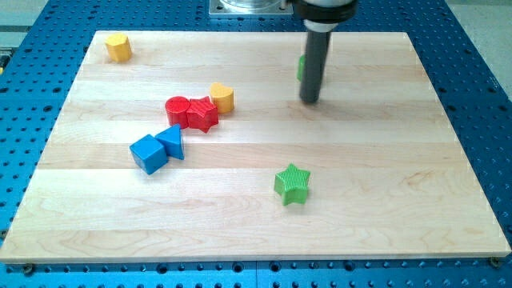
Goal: Keep green circle at top center
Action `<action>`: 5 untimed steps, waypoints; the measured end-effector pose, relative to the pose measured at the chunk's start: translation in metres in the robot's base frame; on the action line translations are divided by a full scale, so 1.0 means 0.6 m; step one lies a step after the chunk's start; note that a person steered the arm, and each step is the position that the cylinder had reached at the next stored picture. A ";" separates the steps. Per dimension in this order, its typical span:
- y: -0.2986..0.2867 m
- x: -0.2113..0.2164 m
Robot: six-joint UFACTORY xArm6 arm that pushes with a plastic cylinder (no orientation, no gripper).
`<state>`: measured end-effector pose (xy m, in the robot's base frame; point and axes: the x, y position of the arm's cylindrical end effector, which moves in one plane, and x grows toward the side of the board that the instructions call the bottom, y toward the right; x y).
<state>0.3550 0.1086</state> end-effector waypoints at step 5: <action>-0.198 -0.112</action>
